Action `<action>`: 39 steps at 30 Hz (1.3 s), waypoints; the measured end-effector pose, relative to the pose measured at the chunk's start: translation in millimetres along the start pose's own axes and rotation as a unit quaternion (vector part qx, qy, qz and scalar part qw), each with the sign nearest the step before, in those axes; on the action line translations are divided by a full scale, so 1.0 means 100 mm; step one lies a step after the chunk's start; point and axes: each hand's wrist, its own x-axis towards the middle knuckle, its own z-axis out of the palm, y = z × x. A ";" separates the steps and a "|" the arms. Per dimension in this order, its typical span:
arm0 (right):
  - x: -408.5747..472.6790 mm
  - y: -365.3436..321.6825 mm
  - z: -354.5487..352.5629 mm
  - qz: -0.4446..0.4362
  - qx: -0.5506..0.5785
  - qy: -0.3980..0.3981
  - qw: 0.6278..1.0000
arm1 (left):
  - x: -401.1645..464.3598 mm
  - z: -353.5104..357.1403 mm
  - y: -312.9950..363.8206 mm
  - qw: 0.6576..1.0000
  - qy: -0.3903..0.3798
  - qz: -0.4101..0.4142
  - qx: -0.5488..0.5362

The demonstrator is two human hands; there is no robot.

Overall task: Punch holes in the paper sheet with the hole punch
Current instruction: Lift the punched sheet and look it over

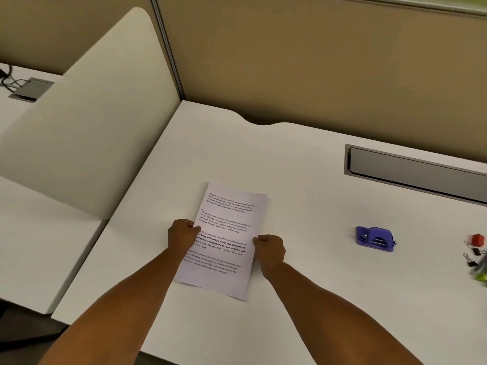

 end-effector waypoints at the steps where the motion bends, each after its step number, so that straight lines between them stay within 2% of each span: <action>1: 0.02 0.02 0.02 0.003 -0.004 0.005 1.000 | 0.01 0.01 -0.01 1.000 0.001 -0.006 0.004; 6: 0.10 0.06 0.06 0.007 -0.004 0.019 1.000 | 0.06 0.03 -0.04 1.000 0.002 -0.015 0.027; 10: 0.14 0.06 0.02 0.016 -0.010 0.016 1.000 | 0.05 0.05 -0.05 0.997 0.012 0.023 0.077; 15: 0.13 0.07 -0.10 0.019 -0.008 0.017 1.000 | -0.03 0.06 -0.01 0.991 0.027 0.031 0.124; 24: 0.20 0.28 -0.50 0.004 0.081 0.036 0.996 | -0.09 0.12 -0.06 0.985 0.012 0.043 0.168; 35: 0.29 0.54 -0.90 -0.048 0.070 0.071 0.994 | -0.21 0.15 -0.13 0.985 0.014 0.041 0.165; 39: 0.25 0.65 -1.15 -0.102 0.040 0.092 0.990 | -0.37 0.19 -0.21 0.973 0.048 0.085 0.210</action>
